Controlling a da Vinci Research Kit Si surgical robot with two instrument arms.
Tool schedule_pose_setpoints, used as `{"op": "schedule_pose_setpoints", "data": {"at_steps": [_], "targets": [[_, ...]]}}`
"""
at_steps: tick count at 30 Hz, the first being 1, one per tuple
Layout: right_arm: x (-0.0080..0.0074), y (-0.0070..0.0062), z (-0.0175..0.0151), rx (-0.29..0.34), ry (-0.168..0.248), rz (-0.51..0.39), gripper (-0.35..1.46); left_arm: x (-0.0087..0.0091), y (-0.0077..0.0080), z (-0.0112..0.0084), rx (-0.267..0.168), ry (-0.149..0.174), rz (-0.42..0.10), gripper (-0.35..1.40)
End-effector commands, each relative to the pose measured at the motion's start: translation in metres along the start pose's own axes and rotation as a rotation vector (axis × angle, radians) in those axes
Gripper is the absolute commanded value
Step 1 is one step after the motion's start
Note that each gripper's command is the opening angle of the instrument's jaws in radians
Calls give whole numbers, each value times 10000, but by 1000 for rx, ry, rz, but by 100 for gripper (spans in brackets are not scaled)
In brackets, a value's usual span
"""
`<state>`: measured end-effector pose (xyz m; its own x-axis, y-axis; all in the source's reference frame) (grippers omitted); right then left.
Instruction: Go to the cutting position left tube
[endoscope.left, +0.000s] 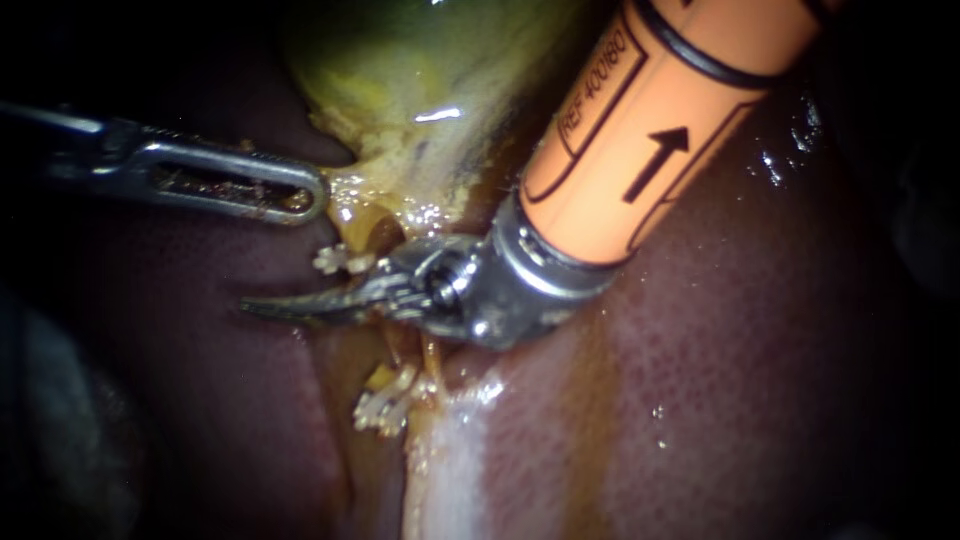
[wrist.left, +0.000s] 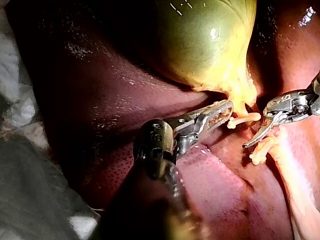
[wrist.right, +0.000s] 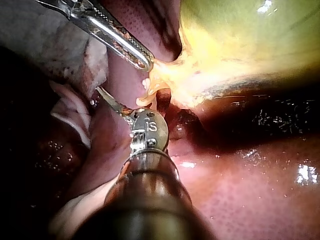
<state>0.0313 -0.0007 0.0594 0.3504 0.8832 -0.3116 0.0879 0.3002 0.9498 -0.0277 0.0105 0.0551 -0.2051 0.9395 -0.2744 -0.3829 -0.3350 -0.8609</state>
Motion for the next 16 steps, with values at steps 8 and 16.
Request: {"op": "schedule_pose_setpoints", "data": {"at_steps": [8, 16], "targets": [[0, -1, 1, 1, 1, -1, -35, 0, 0, 0, 0, 0, 0, -35], [-1, -1, -1, 4, -2, -1, -35, 0, 0, 0, 0, 0, 0, -35]]}}
